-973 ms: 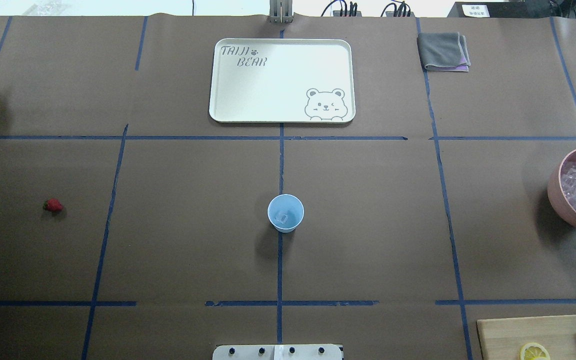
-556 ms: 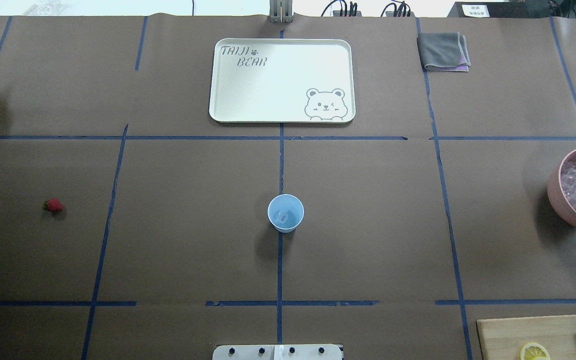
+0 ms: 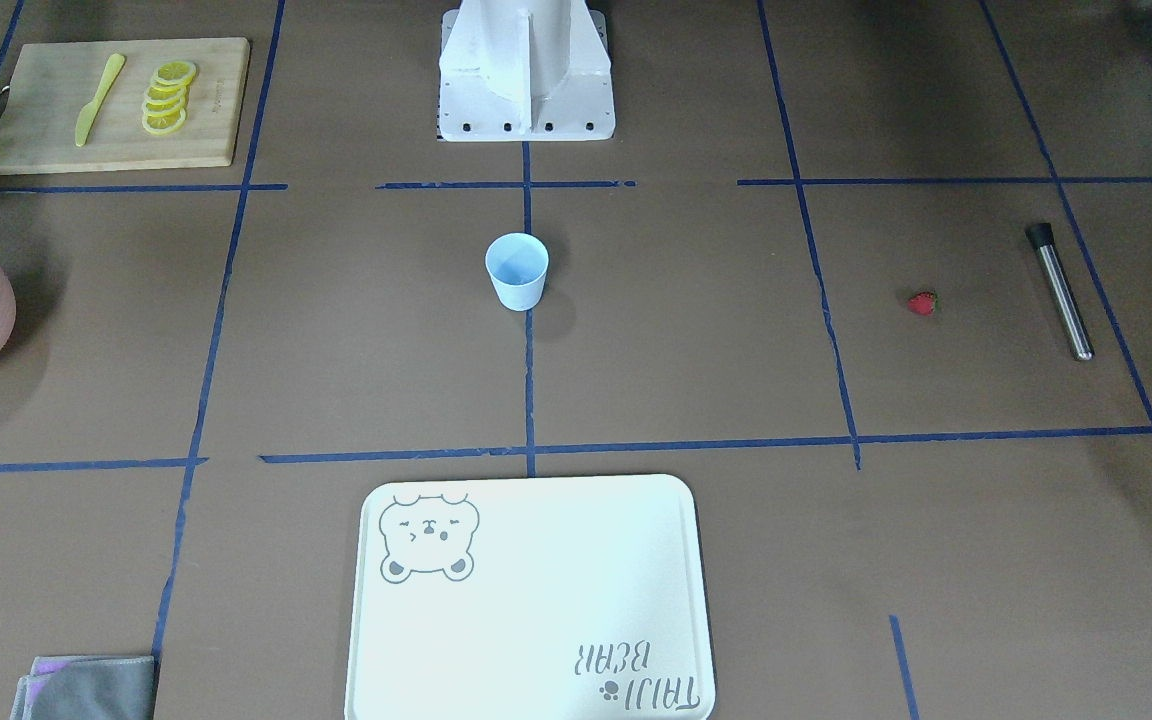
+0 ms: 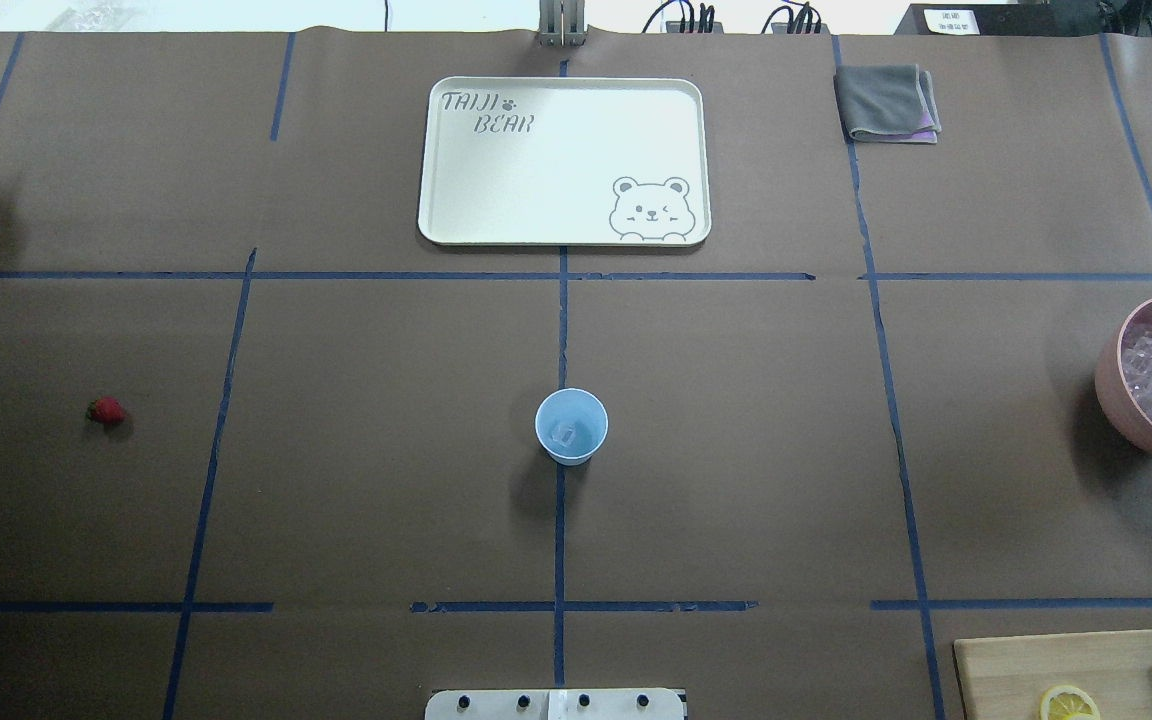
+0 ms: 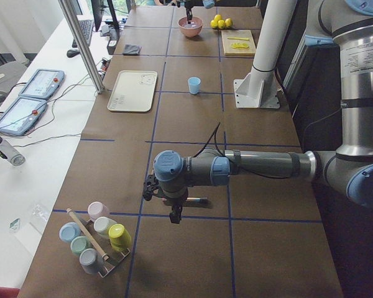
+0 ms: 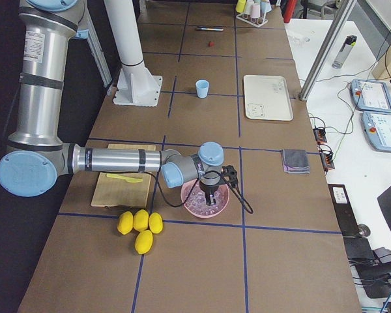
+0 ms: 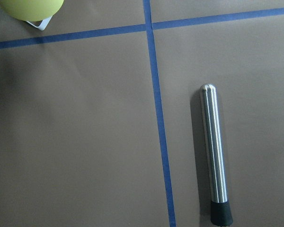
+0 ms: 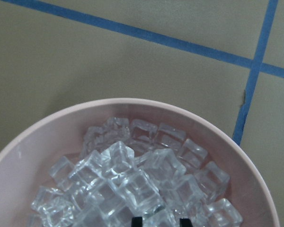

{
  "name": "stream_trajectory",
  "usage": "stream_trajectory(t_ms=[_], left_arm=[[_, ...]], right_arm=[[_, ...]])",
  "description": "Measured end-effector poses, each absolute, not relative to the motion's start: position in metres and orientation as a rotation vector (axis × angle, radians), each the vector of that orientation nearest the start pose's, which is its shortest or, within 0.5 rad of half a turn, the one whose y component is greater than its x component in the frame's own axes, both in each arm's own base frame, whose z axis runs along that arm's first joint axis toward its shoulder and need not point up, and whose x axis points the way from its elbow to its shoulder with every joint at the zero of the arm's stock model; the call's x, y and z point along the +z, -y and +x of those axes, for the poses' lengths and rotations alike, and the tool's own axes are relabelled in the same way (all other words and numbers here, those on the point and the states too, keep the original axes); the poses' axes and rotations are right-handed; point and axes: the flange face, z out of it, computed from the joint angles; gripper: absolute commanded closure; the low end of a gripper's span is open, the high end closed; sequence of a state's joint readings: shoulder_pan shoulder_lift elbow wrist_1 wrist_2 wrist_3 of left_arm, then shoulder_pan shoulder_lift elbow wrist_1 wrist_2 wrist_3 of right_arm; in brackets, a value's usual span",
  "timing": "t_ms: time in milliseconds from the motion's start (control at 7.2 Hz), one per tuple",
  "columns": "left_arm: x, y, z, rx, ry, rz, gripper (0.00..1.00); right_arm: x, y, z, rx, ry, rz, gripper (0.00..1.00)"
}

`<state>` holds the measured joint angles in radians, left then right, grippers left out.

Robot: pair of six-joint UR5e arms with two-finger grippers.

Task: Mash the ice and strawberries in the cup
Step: 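Grasp another ice cube from the pink bowl with the right gripper, then carry the ice cube with the right gripper over the blue cup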

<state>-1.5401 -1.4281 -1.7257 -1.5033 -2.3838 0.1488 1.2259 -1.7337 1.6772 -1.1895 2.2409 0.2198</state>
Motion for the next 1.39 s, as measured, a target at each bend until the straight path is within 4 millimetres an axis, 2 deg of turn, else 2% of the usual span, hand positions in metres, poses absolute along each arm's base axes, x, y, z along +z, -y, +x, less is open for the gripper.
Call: stream_trajectory(t_ms=[139, 417, 695, 973, 1112, 1390], left_arm=[[0.652, 0.429, -0.048, 0.147, -0.815, -0.004, 0.0], [0.652, 0.429, -0.047, 0.148, -0.815, -0.005, 0.0], [0.652, 0.429, -0.047, 0.148, -0.815, -0.005, 0.0], [0.652, 0.429, -0.047, 0.148, -0.815, -0.005, 0.0], [0.652, 0.429, -0.047, 0.148, -0.815, -0.005, 0.0], [0.652, 0.429, -0.047, 0.149, -0.815, -0.004, 0.0]], right_arm=[[0.636, 0.442, -0.08, -0.227, 0.733, 0.132, 0.9], [0.597, 0.451, -0.063, -0.188, 0.765, 0.164, 0.89], [0.526, 0.468, -0.061, -0.167, 0.777, 0.159, 0.86], [0.472, 0.48, -0.066, -0.135, 0.787, 0.166, 0.84], [0.448, 0.483, -0.077, -0.109, 0.802, 0.173, 0.84], [0.39, 0.484, -0.13, -0.046, 0.85, 0.157, 0.84]])
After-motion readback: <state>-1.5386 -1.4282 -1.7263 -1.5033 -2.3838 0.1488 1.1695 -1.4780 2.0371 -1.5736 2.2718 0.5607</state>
